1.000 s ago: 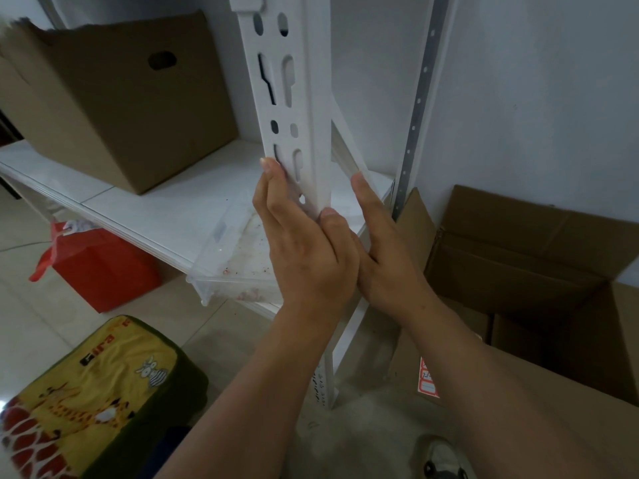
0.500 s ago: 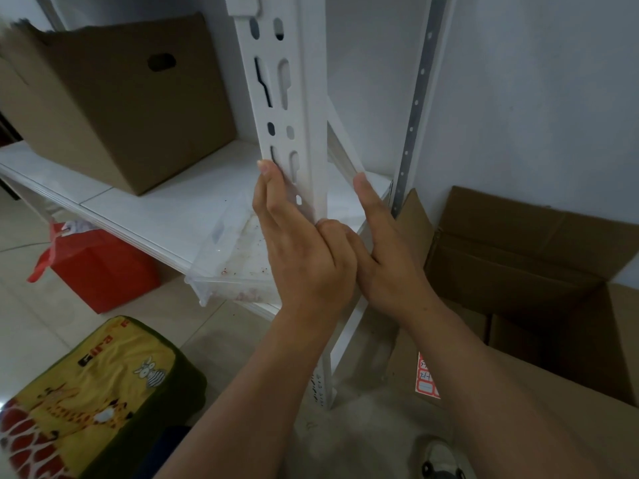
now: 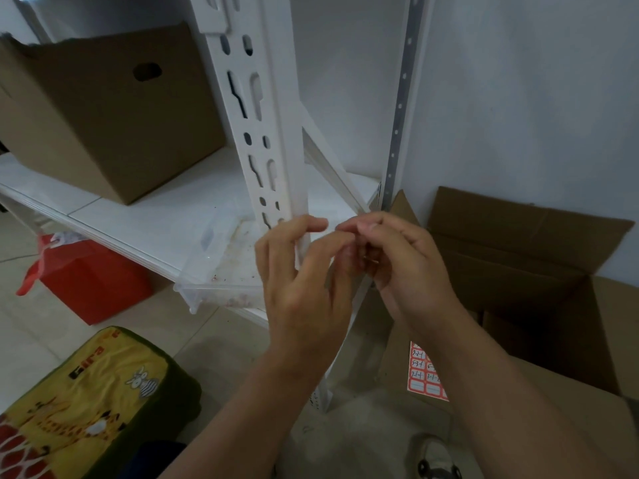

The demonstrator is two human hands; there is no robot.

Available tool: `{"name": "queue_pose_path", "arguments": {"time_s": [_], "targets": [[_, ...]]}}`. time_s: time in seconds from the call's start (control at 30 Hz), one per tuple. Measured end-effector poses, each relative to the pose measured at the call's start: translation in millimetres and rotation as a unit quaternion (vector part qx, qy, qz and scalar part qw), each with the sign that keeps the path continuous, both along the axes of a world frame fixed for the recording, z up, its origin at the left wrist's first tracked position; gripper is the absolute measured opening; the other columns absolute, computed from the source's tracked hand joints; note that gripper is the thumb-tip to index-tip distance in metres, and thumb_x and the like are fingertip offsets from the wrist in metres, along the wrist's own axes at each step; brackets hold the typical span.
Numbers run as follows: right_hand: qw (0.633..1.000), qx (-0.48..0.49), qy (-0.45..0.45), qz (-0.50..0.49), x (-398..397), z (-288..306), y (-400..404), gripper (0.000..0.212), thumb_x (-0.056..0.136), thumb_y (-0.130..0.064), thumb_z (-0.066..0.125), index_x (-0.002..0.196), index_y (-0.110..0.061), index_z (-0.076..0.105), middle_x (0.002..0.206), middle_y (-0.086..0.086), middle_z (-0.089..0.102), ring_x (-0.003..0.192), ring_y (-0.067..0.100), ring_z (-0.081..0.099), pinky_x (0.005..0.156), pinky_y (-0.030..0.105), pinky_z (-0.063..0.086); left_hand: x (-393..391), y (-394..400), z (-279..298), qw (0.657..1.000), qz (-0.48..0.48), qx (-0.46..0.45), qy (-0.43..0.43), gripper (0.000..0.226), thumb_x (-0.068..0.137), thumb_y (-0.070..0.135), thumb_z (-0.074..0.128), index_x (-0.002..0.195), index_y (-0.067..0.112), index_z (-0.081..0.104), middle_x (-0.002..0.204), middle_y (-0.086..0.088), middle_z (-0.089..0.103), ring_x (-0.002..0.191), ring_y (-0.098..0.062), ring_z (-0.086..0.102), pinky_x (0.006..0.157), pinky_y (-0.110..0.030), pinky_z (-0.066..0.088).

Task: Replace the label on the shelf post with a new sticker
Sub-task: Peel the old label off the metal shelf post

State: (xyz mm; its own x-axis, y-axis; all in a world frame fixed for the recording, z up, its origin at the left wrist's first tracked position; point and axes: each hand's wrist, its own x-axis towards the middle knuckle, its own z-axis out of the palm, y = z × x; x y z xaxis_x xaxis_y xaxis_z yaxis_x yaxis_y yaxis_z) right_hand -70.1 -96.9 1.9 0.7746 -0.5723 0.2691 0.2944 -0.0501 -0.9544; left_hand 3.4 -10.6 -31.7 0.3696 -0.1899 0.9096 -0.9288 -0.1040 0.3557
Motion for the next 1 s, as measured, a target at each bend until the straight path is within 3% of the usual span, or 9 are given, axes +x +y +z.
{"name": "queue_pose_path", "arguments": {"time_s": [0.13, 0.3, 0.67, 0.83, 1.0], "targets": [[0.999, 0.026, -0.031, 0.035, -3.4, 0.3, -1.8, 0.025, 0.087, -0.02, 0.048, 0.08, -0.017, 0.072, 0.078, 0.007, 0.064, 0.074, 0.017, 0.059, 0.064, 0.025, 0.05, -0.3, 1.5, 2.6, 0.998, -0.064, 0.005, 0.019, 0.013, 0.09, 0.01, 0.064, 0.101, 0.007, 0.07, 0.099, -0.003, 0.061, 0.092, -0.021, 0.06, 0.08, -0.031, 0.05], [0.999, 0.018, -0.024, 0.036, -7.2, 0.1, -5.3, 0.023, 0.088, -0.018, 0.048, 0.084, -0.015, 0.07, 0.078, 0.003, 0.066, 0.075, 0.017, 0.062, 0.067, 0.027, 0.051, -0.9, 1.0, 4.0, 0.993, -0.1, 0.009, 0.054, 0.017, 0.092, 0.009, 0.061, 0.107, 0.01, 0.066, 0.1, -0.001, 0.061, 0.092, -0.014, 0.06, 0.081, -0.024, 0.049], [0.998, 0.029, -0.029, 0.053, -9.2, 0.5, -3.7, 0.022, 0.087, -0.014, 0.048, 0.083, -0.01, 0.07, 0.075, 0.003, 0.067, 0.073, 0.015, 0.063, 0.064, 0.023, 0.051, -1.4, 3.4, 10.7, 0.995, -0.08, 0.014, 0.063, 0.027, 0.094, 0.012, 0.048, 0.081, -0.001, 0.068, 0.092, 0.005, 0.054, 0.086, 0.003, 0.049, 0.079, -0.004, 0.039], [0.998, 0.022, -0.017, 0.058, -7.6, -0.9, -3.6, 0.024, 0.087, -0.015, 0.047, 0.085, -0.009, 0.07, 0.077, 0.006, 0.067, 0.075, 0.016, 0.064, 0.065, 0.022, 0.051, 0.9, 8.6, 13.8, 0.997, -0.066, -0.017, 0.044, 0.026, 0.09, 0.012, 0.054, 0.07, 0.0, 0.066, 0.081, -0.001, 0.059, 0.078, -0.002, 0.052, 0.075, -0.006, 0.042], [0.998, 0.024, -0.013, 0.06, -2.3, -2.8, -2.0, 0.023, 0.088, -0.016, 0.048, 0.084, -0.01, 0.07, 0.074, 0.006, 0.065, 0.069, 0.015, 0.063, 0.063, 0.023, 0.05, 7.1, 15.1, 15.7, 0.998, -0.047, -0.042, 0.014, 0.027, 0.091, 0.018, 0.06, 0.072, -0.001, 0.062, 0.088, -0.004, 0.053, 0.086, -0.008, 0.05, 0.081, -0.009, 0.04]]}}
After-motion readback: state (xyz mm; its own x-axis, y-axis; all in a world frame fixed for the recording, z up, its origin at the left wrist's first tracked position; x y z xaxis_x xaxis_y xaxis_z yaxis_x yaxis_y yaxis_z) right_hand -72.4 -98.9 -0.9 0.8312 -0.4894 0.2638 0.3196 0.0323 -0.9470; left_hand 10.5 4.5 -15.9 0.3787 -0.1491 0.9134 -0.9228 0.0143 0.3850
